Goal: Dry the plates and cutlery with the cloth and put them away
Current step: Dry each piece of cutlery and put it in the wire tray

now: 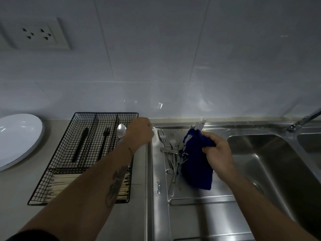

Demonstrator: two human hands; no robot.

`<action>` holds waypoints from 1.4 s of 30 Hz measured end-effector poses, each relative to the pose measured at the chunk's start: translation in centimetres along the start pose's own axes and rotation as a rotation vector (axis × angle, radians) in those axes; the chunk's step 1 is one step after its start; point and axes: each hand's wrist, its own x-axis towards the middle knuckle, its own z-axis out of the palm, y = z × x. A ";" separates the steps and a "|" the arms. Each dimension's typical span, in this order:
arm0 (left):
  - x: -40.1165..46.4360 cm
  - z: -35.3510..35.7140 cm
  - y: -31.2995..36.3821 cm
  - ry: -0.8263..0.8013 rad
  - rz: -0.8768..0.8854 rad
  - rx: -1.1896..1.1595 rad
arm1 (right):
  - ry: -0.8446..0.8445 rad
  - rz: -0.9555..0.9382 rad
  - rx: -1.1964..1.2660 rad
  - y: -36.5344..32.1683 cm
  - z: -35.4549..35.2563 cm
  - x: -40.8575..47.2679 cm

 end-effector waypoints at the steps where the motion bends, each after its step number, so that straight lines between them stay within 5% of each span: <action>1: -0.2 1.0 1.0 -0.025 -0.010 0.007 | -0.009 0.000 0.002 0.0 0.0 0.1; 6: -1.1 5.1 3.6 -0.121 -0.201 -0.020 | -0.025 0.017 0.019 0.4 -0.5 0.2; 16: -0.8 7.0 5.9 -0.026 -0.411 -0.096 | 0.018 0.052 0.047 1.9 -2.4 -0.1; 22: 0.0 5.7 5.6 0.183 -0.453 -0.442 | 0.027 0.037 -0.016 2.0 -2.3 0.0; 29: -0.9 1.8 6.7 0.289 -0.292 -0.983 | 0.025 0.003 -0.107 1.4 -2.3 -1.1; 36: -6.7 -2.5 8.5 -0.232 -0.218 -0.719 | 0.105 -0.272 -0.177 -1.9 -2.3 -4.3; 42: -13.1 -5.2 9.7 -0.165 -0.137 -0.796 | 0.018 -0.874 -0.637 -2.8 -0.7 -7.6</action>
